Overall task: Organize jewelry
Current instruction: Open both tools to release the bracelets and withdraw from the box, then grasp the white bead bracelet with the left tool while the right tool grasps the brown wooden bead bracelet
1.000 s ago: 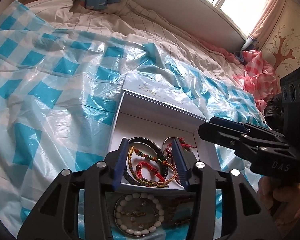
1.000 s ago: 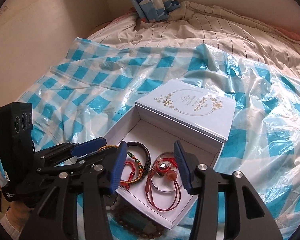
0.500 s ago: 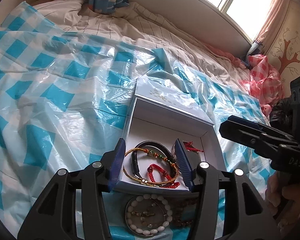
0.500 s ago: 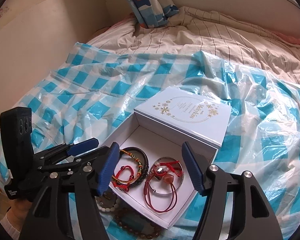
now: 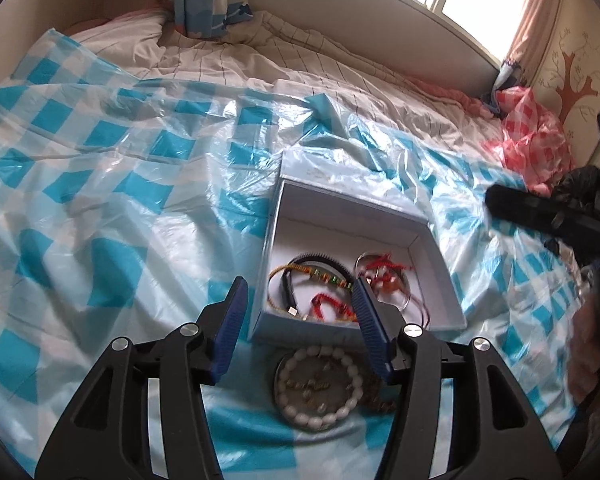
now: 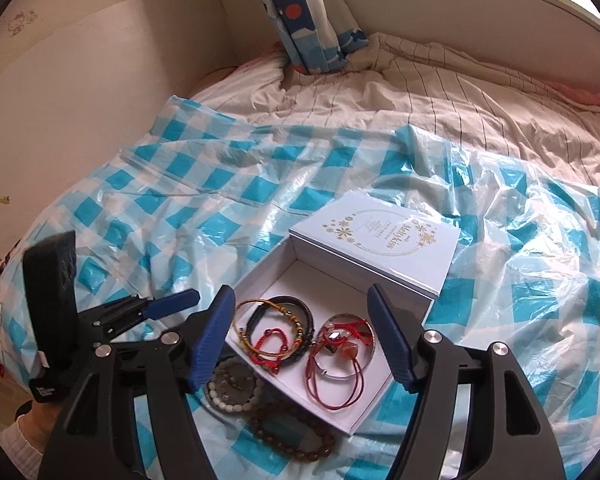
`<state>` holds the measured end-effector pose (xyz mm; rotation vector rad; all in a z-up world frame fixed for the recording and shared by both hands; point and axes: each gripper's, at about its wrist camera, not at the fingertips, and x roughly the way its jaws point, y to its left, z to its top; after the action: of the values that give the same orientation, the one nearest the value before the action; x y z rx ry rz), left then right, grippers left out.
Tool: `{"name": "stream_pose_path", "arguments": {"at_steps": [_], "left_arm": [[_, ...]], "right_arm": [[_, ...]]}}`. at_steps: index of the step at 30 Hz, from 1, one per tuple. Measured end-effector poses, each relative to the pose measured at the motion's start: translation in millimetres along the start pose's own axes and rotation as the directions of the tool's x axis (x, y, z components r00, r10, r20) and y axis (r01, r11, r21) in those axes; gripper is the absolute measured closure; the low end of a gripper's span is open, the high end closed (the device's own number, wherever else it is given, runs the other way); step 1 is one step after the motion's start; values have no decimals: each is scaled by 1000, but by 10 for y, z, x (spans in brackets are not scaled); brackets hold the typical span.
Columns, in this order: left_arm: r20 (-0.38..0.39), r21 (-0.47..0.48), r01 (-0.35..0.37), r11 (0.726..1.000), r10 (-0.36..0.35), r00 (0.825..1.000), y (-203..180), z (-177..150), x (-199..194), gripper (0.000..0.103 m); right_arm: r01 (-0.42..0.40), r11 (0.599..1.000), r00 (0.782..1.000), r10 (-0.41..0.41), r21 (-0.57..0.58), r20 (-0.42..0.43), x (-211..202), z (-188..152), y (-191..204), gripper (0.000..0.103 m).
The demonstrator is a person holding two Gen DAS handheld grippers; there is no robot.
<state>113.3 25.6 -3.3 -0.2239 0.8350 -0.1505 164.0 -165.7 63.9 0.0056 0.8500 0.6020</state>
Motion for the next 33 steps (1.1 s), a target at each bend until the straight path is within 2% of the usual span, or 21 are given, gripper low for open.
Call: {"name": "stream_pose_path", "arguments": {"at_steps": [19,33], "left_arm": [[-54,68,-11,998,15,998,-21,-292,-144,50],[-122,135,-29,990,46,991,-130,-566,112,50]], "right_arm": [[-14,1000,1000,14,-20,20,-528,-334,376,30],[9,1000,999,-9,4,-49,-603,-781,399,29]]}}
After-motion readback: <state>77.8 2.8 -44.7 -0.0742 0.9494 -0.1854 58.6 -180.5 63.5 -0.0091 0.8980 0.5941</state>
